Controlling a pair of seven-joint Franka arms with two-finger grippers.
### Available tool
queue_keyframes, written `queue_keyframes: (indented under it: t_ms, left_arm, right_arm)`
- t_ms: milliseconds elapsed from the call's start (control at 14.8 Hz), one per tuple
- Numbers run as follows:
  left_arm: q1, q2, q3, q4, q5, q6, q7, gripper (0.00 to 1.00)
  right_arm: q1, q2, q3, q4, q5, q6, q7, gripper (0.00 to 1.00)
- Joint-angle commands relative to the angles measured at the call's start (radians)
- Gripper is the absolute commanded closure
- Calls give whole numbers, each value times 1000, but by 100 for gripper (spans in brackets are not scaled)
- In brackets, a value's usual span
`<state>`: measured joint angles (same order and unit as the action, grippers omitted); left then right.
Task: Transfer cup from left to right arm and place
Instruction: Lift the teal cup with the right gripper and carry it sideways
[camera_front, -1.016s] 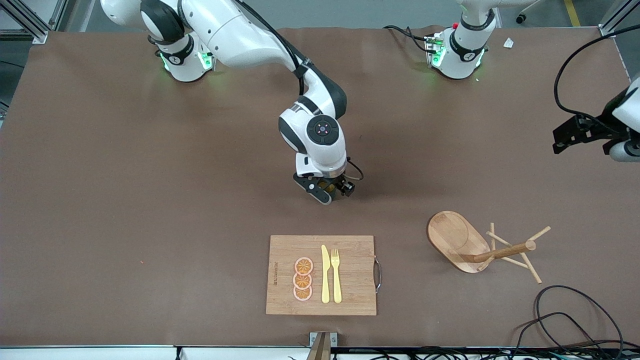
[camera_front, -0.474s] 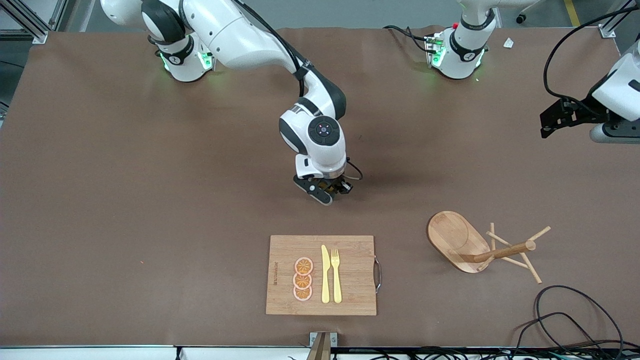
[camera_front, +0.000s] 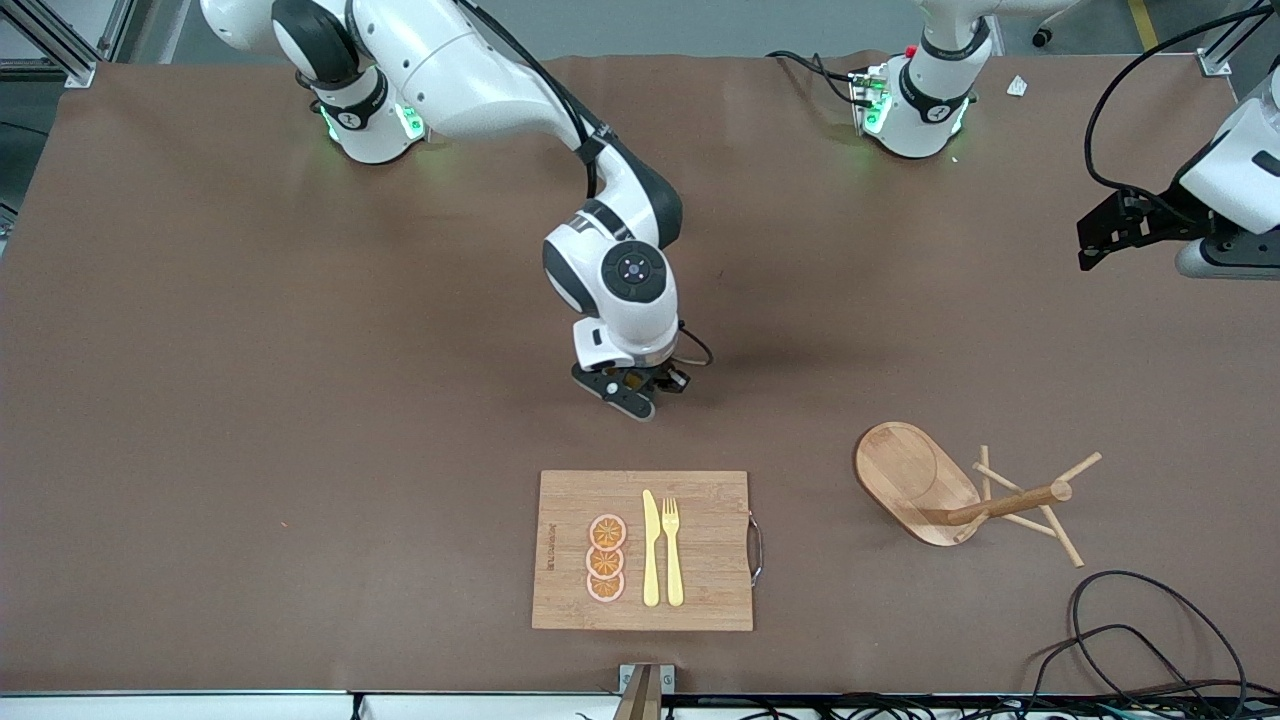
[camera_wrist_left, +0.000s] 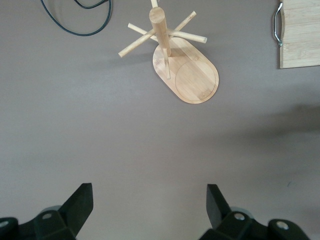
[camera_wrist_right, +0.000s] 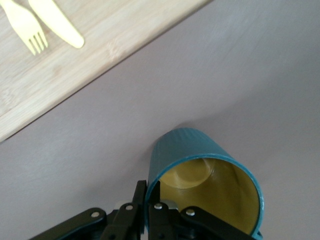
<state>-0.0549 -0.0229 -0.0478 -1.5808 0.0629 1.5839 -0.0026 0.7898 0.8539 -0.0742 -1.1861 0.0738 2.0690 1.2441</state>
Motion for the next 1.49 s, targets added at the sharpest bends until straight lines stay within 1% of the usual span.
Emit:
queue_keyframes:
  t_ms: [0, 203, 474, 610, 813, 948, 1151, 1287, 1422]
  left_arm:
    - [-8, -23, 11, -15, -17, -2, 1, 0]
    - [-3, -31, 11, -16, -20, -7, -1, 0]
    - [3, -34, 5, -13, -20, -53, -7, 0]
    - [3, -35, 0, -11, -20, -79, -49, 0]
    - [-3, -38, -1, -13, -20, -99, -63, 0]
    - [-3, -38, -10, -15, -20, -98, -62, 0]
    - [-3, -45, -11, -18, -20, -87, -47, 0]
    - [-5, -43, -11, -21, -20, -79, -45, 0]
    - [-6, -43, -23, -21, -20, -65, -45, 0]
  right_arm:
    - [-75, -78, 13, -18, -9, -84, -167, 100]
    - [-180, -99, 10, -23, -9, -125, -404, 99]
    - [-351, -124, 8, -38, -19, -178, -719, 100]
    - [-426, -145, 8, -73, -34, -168, -851, 100]
    - [-523, -161, 10, -119, -37, -146, -1029, 100]
    - [-579, -167, 10, -171, -37, -86, -1150, 100]
    - [-662, -174, 11, -262, -34, 57, -1314, 100]
    - [-689, -168, 11, -312, -34, 146, -1371, 100]
    - [-698, -167, 11, -334, -34, 177, -1397, 99]
